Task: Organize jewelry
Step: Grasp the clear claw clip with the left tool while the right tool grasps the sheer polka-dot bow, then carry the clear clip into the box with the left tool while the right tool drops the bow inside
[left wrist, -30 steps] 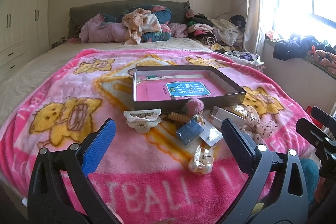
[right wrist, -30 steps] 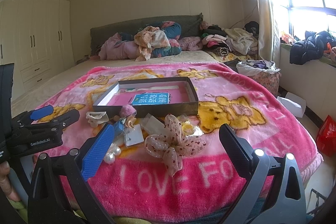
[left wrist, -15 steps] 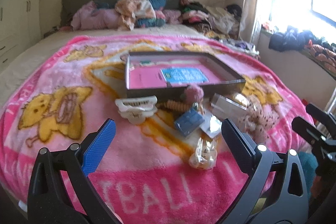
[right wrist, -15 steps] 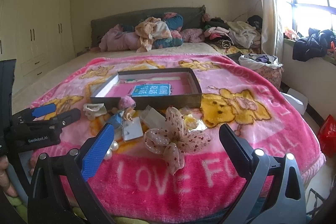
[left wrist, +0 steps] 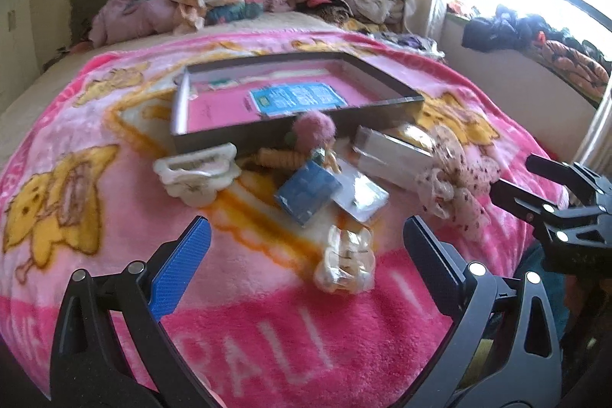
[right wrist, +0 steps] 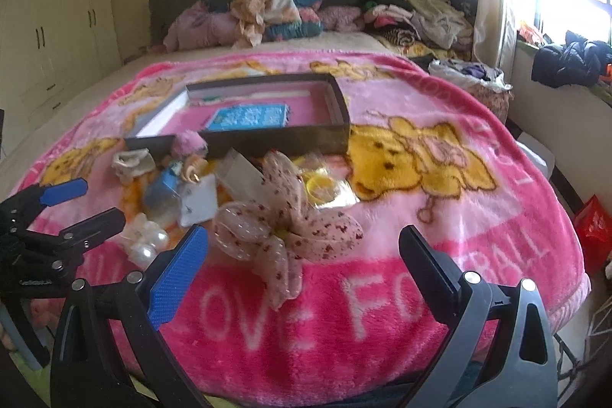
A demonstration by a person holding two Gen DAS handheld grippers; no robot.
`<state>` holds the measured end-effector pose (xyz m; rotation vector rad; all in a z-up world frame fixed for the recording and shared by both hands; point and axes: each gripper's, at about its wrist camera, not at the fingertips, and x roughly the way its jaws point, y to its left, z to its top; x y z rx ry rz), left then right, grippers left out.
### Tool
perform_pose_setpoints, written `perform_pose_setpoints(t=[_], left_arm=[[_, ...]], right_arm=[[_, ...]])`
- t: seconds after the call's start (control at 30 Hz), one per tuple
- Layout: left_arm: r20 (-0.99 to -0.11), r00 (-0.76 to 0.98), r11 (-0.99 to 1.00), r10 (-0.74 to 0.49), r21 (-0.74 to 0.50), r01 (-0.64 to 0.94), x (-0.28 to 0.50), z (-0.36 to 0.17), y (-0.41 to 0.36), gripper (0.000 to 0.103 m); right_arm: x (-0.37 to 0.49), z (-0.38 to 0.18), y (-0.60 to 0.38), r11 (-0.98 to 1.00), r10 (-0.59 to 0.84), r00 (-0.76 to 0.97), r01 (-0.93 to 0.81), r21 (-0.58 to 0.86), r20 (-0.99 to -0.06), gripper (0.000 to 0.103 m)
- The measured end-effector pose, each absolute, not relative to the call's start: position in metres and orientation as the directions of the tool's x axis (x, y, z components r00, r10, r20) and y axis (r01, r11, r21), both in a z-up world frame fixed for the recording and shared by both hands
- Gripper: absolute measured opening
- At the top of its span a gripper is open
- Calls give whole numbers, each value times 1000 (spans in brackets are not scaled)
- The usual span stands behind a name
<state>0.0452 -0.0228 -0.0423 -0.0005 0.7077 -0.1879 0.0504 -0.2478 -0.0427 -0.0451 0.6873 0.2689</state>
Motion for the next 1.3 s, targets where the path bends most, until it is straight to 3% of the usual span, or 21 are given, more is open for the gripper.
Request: perform_pose_setpoints(t=[0.2,0.27,0.33,0.4,0.47,0.5,0.57,0.77,1.3], left_arm=[[-705,679,972,-206,-70,223,57,-58,-33,87],[-720,658,967,-220,-70,247,60,-62,-38,75],[-735,637,960,-233,-70,270,64,-67,-44,69],[-749,615,954,-246,-75,290,66,-72,-49,63],[-760,596,947,-259,-79,311,66,-76,-54,46],[-763,593,946,-257,-74,316,67,-77,-55,45],[-764,591,942,-259,-66,328,66,-78,-59,32],[-753,597,931,-276,-54,362,62,-74,-67,29],[-651,705,952,-281,-97,289,92,-27,-45,28]], right_arm=[[71,-59,-250,960,245,668,-268,80,-703,97],[77,-62,-251,961,246,649,-260,93,-720,97],[84,-65,-252,961,247,635,-257,102,-732,96],[88,-67,-253,961,251,624,-252,113,-740,89],[93,-69,-256,961,256,612,-246,128,-749,78],[94,-70,-257,959,262,607,-248,135,-750,74],[96,-71,-257,955,277,600,-255,149,-751,52],[95,-68,-261,945,313,600,-270,183,-736,8],[87,-23,-290,942,335,706,-256,216,-624,5]])
